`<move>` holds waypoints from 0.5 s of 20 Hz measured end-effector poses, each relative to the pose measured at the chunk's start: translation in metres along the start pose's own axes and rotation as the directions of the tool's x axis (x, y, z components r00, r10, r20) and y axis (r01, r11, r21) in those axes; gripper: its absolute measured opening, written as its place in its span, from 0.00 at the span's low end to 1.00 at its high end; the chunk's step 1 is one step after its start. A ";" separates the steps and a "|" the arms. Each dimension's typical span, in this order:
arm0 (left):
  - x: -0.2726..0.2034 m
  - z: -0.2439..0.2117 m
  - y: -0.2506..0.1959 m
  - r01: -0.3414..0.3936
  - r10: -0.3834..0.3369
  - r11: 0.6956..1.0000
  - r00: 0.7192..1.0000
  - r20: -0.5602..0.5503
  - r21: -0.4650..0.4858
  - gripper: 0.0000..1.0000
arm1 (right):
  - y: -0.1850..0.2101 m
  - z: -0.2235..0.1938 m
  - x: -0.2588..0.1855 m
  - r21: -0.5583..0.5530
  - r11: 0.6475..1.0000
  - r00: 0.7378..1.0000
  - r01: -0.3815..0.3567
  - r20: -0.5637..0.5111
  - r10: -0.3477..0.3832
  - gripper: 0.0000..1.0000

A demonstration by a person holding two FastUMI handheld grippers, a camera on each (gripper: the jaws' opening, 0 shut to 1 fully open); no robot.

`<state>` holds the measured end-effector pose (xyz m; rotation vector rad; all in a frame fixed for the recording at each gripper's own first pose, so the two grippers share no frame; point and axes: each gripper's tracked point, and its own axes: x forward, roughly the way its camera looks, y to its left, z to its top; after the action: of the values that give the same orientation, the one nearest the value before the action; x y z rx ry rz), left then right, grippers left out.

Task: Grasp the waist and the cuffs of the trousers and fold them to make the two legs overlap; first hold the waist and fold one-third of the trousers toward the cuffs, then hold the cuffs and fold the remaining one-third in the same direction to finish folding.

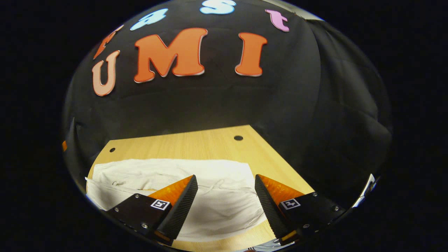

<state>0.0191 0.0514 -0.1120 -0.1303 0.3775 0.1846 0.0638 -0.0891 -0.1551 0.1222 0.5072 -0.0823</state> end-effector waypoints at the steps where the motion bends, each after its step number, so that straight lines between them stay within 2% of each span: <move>1: 0.005 -0.014 0.012 -0.032 0.031 0.999 0.998 -0.049 -0.011 0.99 | -0.007 -0.018 0.009 0.040 0.999 0.997 -0.008 -0.077 0.011 0.99; 4: 0.006 -0.051 0.039 -0.109 0.095 0.992 0.977 -0.190 -0.065 0.99 | -0.013 -0.049 0.026 0.096 0.995 0.978 -0.023 -0.206 0.043 0.98; 7: 0.004 -0.082 0.060 -0.166 0.132 0.982 0.948 -0.288 -0.095 0.98 | -0.024 -0.073 0.032 0.093 0.996 0.957 -0.008 -0.288 0.035 0.96; 10: 0.002 -0.122 0.086 -0.224 0.173 0.972 0.892 -0.417 -0.076 0.98 | -0.024 -0.091 0.039 0.157 0.987 0.923 0.018 -0.381 0.043 0.96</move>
<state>-0.0394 0.1155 -0.2332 -0.2531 0.8002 0.3869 0.0511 -0.1025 -0.2552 0.3009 0.8935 -0.0863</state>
